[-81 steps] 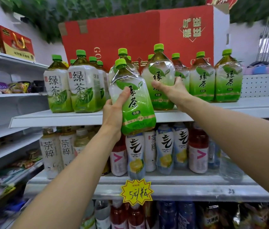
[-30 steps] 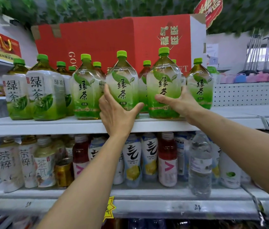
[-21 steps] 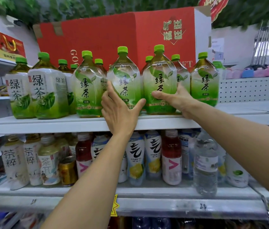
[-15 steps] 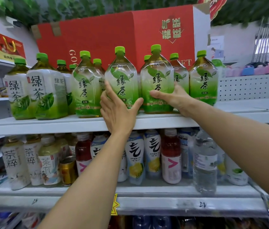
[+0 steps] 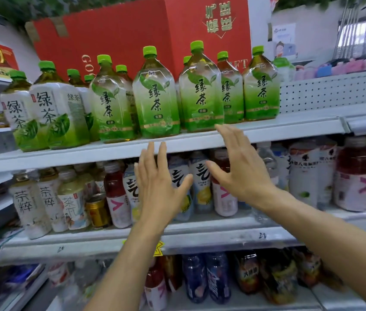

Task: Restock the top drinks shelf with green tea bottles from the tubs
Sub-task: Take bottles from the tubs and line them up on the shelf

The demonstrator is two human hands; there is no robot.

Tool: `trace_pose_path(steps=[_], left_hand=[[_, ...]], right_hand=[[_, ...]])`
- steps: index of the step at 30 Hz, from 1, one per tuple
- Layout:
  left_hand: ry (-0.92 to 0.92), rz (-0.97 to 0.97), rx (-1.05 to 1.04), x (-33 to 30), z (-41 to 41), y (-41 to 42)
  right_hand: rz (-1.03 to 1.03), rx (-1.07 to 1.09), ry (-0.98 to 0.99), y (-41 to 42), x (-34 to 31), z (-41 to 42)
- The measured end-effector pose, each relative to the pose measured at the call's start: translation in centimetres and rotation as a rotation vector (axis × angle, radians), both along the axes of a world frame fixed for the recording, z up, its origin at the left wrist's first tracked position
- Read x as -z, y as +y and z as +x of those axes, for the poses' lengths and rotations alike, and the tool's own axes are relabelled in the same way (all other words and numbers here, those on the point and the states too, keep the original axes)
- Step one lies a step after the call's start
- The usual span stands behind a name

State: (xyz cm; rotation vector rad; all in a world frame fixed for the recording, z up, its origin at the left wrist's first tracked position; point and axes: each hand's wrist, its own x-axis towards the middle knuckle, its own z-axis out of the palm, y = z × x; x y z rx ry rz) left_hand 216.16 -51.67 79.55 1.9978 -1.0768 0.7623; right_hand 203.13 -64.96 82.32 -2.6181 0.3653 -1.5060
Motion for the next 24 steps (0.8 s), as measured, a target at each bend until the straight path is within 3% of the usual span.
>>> trace_pose_path(steps=[2, 5, 10, 17, 24], left_hand=[[-0.009, -0.016, 0.018, 2.7, -1.1, 1.3], [0.050, 0.001, 0.034, 6.6, -2.4, 2.5], [0.344, 0.124, 0.144, 13.8, -4.0, 3.0], [0.699, 0.341, 0.181, 26.2, -6.6, 3.4], [1.178, 0.631, 0.041, 40.9, -10.6, 6.0]], right_hand=[[-0.055, 0.013, 0.042, 0.8, 2.5, -1.3], [0.020, 0.034, 0.242, 1.9, 6.2, -3.0], [0.237, 0.024, 0.555, 2.6, 14.1, -4.7], [0.547, 0.035, 0.773, 1.7, 26.9, -6.9], [0.835, 0.097, 1.080, 2.9, 42.7, -10.9]])
